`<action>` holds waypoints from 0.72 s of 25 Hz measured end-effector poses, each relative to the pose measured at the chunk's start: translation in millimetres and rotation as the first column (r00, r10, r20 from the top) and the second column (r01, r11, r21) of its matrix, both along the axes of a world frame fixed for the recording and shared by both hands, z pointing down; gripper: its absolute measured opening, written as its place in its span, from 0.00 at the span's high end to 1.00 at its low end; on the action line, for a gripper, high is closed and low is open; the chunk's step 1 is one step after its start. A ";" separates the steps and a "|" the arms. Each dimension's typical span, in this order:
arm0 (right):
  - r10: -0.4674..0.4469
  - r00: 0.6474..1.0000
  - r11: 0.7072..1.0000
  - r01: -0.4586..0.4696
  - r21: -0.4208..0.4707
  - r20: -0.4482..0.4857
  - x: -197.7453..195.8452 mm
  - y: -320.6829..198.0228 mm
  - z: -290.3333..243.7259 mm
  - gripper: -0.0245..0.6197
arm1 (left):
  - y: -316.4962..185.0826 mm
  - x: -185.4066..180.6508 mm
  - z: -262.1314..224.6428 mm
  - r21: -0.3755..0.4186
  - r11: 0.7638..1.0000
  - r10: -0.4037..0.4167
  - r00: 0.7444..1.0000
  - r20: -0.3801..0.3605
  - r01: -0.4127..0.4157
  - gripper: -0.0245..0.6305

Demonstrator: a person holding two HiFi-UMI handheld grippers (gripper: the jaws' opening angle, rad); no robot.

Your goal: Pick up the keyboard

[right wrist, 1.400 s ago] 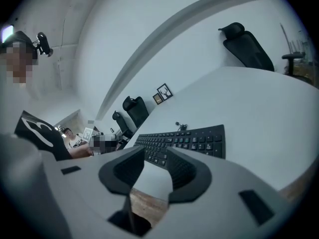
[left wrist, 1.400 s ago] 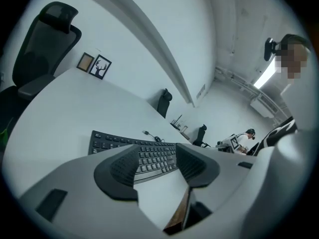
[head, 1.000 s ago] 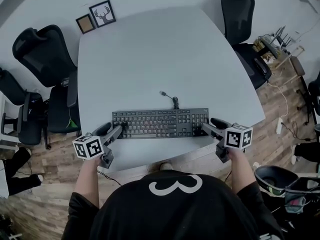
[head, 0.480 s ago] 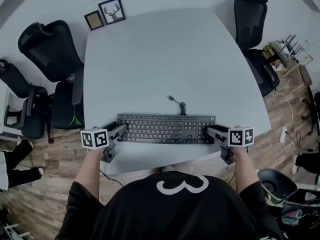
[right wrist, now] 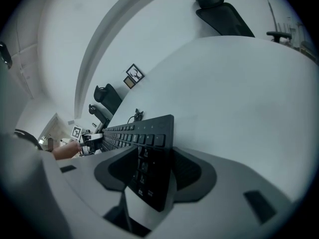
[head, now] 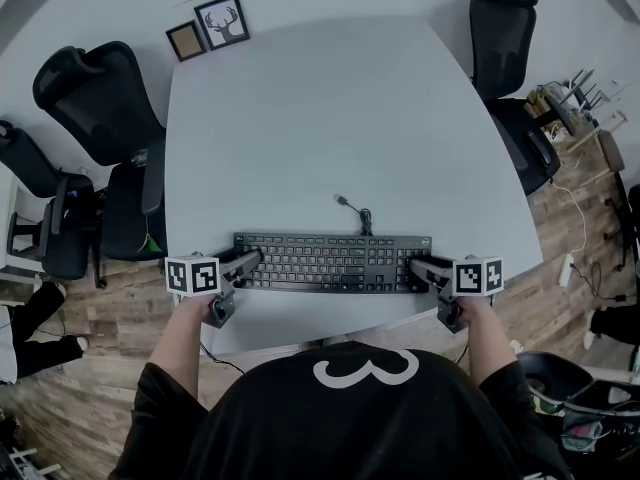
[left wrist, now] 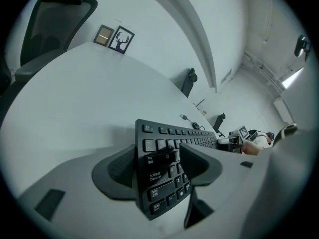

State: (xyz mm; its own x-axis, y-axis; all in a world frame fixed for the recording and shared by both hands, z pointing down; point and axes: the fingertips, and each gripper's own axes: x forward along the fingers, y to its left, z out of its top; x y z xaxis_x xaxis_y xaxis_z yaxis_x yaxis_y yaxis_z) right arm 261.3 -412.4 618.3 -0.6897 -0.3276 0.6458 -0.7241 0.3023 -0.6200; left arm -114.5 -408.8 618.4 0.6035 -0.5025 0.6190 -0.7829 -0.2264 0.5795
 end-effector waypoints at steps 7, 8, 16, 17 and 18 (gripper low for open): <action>0.020 0.999 1.000 -0.019 -0.020 0.027 0.5 -2.0 1.0 0.67 | -0.8 -3.6 1.2 -0.063 0.998 -0.025 0.998 -0.052 0.022 0.63; 0.023 0.999 0.999 -0.022 -0.029 0.035 0.3 -2.1 1.2 0.68 | -0.7 -3.8 1.4 -0.064 0.998 -0.025 0.998 -0.053 0.022 0.63; 0.028 0.999 0.999 -0.027 -0.037 0.038 0.5 -2.3 2.0 0.69 | -0.5 -4.9 2.2 -0.075 0.997 -0.041 0.997 -0.065 0.036 0.64; 0.032 0.999 0.999 -0.030 -0.037 0.042 0.7 -1.9 1.8 0.69 | -0.6 -4.9 2.8 -0.076 0.996 -0.047 0.997 -0.065 0.042 0.64; 0.034 0.998 0.999 -0.032 -0.039 0.051 0.8 -1.1 1.4 0.69 | -0.9 -4.9 3.2 -0.076 0.996 -0.053 0.997 -0.063 0.049 0.64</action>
State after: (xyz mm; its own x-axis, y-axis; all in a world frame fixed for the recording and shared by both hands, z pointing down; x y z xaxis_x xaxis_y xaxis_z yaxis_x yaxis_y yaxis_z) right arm 262.2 -413.5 619.7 -0.7121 -0.3259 0.6219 -0.6996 0.2542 -0.6678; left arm -119.4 -409.7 621.6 0.6184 -0.4881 0.6160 -0.7525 -0.1418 0.6431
